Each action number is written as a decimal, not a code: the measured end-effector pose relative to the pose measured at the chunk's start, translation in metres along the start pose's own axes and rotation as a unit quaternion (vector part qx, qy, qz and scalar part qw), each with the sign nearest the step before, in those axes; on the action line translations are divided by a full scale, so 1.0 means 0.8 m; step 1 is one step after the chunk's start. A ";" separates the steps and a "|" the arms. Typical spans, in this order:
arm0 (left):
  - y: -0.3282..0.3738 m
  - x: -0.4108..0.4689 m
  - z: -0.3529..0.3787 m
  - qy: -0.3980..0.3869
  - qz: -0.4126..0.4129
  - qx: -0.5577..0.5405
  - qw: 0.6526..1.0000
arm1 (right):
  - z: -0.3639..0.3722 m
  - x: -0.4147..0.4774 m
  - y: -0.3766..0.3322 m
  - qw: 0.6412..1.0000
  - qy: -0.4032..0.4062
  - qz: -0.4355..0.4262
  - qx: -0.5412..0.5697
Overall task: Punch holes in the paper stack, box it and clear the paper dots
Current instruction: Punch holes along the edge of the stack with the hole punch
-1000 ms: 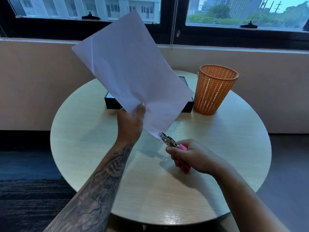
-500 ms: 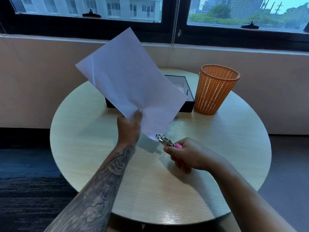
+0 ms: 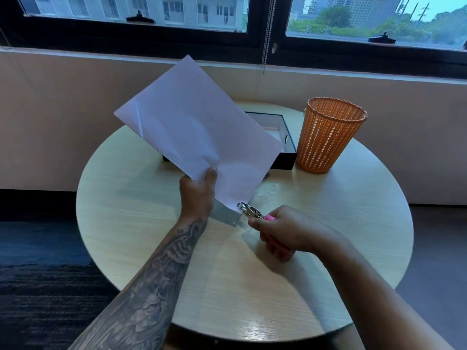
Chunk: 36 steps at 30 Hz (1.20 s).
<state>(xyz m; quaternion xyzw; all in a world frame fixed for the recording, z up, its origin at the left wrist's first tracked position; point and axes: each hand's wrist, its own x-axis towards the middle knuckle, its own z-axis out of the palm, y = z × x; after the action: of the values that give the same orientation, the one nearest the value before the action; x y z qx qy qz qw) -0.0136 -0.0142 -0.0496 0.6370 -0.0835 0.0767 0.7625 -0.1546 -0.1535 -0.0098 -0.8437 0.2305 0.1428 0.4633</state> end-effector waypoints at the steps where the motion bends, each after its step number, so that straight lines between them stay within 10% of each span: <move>1: 0.002 0.001 0.000 -0.006 0.007 0.004 1.000 | 0.000 0.001 0.000 1.000 0.003 -0.005 0.020; 36: 0.046 0.002 -0.047 -0.061 -0.009 -0.020 0.998 | -0.016 -0.007 0.022 0.987 0.067 -0.087 0.115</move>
<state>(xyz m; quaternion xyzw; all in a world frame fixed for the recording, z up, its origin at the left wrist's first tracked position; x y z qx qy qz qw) -0.0190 0.0291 -0.0201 0.6255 -0.1258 0.0291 0.7695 -0.1683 -0.1711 -0.0135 -0.8094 0.2022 0.0175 0.5511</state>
